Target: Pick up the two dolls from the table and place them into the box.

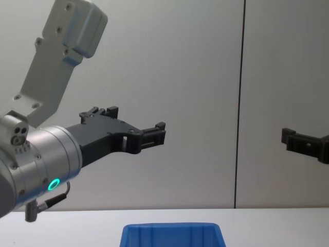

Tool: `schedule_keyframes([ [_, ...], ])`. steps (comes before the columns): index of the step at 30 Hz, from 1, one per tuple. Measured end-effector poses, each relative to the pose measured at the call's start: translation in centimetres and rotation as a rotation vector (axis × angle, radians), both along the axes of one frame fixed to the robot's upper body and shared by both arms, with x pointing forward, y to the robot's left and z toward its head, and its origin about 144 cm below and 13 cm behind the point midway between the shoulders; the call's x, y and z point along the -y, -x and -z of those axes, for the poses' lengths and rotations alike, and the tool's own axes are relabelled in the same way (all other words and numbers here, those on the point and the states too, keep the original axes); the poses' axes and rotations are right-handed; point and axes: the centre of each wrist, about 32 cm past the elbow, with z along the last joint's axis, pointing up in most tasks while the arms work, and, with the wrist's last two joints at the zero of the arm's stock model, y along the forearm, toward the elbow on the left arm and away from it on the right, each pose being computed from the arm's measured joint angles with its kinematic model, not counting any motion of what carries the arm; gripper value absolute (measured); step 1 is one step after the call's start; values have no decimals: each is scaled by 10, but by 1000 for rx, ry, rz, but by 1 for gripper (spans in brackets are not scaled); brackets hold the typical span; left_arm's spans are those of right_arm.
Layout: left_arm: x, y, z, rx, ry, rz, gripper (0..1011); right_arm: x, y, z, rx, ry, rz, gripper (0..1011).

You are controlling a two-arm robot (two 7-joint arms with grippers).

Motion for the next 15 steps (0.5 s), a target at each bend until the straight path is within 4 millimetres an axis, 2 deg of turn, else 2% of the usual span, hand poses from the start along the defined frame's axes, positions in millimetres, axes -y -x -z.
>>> schedule_keyframes([
  [15,0,0,0,0,0,0,1001,0,0,0,0,0,0,1001],
])
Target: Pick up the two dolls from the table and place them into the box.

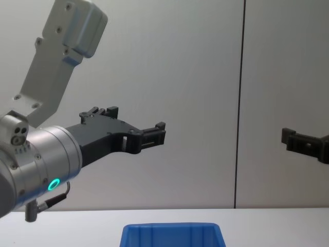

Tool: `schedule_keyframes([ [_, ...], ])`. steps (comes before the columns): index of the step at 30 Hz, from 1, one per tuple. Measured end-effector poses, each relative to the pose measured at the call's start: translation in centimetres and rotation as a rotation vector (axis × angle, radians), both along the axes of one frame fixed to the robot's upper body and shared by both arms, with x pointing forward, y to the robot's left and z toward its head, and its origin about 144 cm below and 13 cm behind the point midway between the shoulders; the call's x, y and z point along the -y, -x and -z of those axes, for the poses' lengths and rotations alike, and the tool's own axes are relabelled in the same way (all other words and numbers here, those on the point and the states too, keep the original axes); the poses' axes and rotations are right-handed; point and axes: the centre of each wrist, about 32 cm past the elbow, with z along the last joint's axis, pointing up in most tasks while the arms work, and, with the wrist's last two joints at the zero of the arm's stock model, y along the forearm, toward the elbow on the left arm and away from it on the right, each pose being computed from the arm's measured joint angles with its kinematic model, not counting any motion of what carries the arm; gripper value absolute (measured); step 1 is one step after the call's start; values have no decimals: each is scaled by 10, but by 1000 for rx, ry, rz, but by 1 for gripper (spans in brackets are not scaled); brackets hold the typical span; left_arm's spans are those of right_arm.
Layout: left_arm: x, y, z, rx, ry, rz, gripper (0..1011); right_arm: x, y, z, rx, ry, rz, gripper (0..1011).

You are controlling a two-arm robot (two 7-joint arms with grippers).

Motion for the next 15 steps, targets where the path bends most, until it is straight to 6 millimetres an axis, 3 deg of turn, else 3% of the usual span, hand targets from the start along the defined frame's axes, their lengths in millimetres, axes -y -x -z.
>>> schedule_keyframes([
  [15,0,0,0,0,0,0,1001,0,0,0,0,0,0,1001],
])
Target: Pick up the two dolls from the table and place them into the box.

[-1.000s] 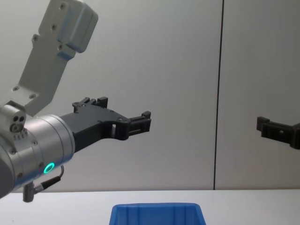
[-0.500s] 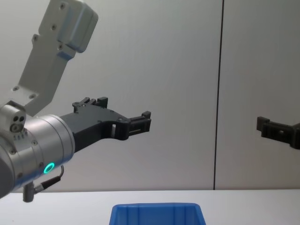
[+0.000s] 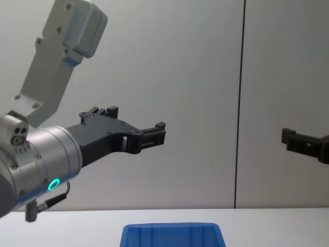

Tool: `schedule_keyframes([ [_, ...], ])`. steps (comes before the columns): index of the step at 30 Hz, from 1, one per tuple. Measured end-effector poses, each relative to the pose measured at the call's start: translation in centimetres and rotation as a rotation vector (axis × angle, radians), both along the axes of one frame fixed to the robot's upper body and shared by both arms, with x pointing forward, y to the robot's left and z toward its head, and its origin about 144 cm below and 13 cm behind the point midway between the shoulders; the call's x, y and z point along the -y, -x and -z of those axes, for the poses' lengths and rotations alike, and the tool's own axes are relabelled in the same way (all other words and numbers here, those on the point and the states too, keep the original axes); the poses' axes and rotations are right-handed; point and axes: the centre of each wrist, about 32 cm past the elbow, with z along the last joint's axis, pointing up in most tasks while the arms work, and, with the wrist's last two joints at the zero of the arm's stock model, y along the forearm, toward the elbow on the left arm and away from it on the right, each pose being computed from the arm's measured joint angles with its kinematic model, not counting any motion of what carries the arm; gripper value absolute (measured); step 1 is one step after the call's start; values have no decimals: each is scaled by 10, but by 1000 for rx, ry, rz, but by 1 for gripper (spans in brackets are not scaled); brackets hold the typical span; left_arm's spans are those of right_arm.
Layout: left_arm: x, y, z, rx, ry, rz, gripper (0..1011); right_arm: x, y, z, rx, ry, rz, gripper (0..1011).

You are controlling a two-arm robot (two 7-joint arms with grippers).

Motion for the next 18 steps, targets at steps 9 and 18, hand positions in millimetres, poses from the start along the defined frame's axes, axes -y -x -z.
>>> schedule_keyframes([
  [9,0,0,0,-2,1,-4,1001,0,0,0,0,0,0,1001],
  [18,-3,2,4,-53,18,-60,1001,0,0,0,0,0,0,1001],
])
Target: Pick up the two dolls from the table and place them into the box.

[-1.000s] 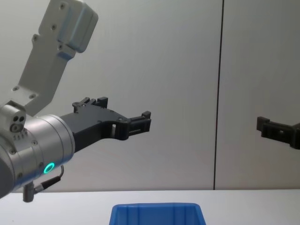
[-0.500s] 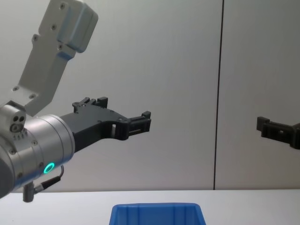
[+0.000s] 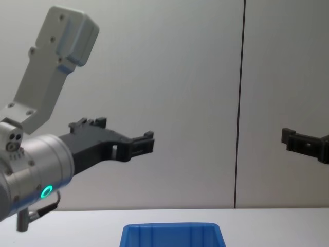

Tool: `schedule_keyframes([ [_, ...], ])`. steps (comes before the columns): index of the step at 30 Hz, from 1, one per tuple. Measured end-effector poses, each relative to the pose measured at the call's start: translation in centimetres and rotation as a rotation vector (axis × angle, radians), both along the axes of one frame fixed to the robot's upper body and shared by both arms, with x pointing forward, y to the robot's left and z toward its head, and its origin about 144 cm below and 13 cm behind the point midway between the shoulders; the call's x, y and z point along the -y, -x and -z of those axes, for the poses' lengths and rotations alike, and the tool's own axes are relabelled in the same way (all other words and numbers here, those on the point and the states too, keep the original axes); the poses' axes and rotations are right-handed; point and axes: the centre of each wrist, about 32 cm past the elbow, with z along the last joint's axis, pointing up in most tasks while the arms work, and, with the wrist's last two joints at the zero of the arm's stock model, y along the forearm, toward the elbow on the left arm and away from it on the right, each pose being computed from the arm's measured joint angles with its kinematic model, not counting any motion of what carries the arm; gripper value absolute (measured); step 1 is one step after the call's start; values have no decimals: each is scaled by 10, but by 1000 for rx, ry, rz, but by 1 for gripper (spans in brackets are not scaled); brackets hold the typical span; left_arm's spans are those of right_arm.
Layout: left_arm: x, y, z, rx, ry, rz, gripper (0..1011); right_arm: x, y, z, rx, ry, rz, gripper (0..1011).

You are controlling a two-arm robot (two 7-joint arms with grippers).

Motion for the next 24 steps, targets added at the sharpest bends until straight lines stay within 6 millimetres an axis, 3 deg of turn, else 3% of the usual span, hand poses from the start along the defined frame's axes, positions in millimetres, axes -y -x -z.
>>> schedule_keyframes([
  [24,-28,4,27,-264,12,-127,1001,0,0,0,0,0,0,1001],
])
